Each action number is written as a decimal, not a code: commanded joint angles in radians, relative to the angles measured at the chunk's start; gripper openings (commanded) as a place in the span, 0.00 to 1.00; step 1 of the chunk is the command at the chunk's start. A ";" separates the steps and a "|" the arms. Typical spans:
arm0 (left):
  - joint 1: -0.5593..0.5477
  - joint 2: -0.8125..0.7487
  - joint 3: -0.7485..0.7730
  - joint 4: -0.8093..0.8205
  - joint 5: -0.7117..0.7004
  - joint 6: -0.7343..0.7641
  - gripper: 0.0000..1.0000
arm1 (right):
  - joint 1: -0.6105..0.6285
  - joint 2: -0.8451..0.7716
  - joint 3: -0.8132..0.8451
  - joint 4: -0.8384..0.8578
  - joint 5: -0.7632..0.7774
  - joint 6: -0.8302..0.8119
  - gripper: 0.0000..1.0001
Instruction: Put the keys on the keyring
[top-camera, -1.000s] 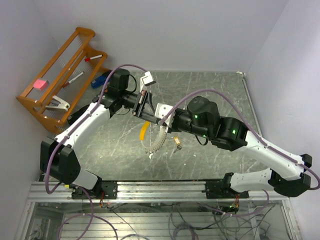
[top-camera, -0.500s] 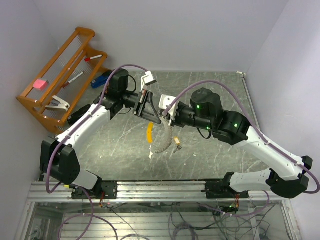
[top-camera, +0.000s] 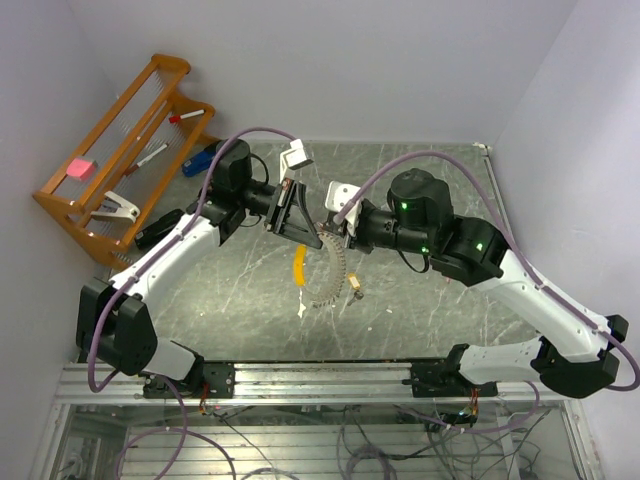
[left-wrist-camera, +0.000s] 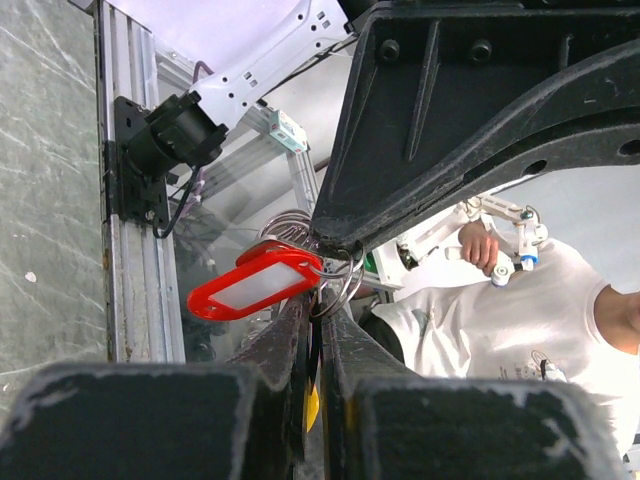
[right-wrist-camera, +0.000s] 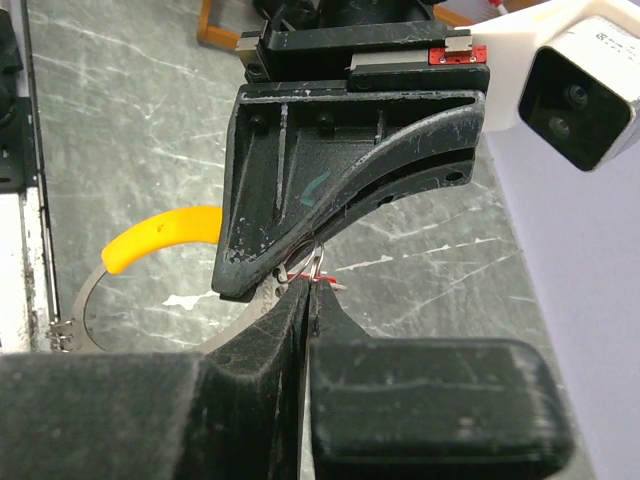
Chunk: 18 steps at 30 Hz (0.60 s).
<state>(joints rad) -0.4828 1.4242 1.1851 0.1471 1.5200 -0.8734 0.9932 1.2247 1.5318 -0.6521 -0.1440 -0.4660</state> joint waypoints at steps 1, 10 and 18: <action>-0.056 -0.049 -0.013 0.158 0.068 -0.130 0.07 | -0.038 0.029 0.018 0.050 -0.038 0.019 0.00; -0.068 -0.042 -0.017 0.210 0.067 -0.158 0.07 | -0.063 0.020 0.018 0.058 -0.071 0.046 0.06; -0.073 -0.040 -0.016 0.208 0.067 -0.152 0.07 | -0.076 0.007 0.004 0.053 -0.074 0.049 0.00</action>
<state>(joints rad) -0.5030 1.4220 1.1629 0.3016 1.5196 -0.9810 0.9356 1.2148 1.5372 -0.6571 -0.2455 -0.4171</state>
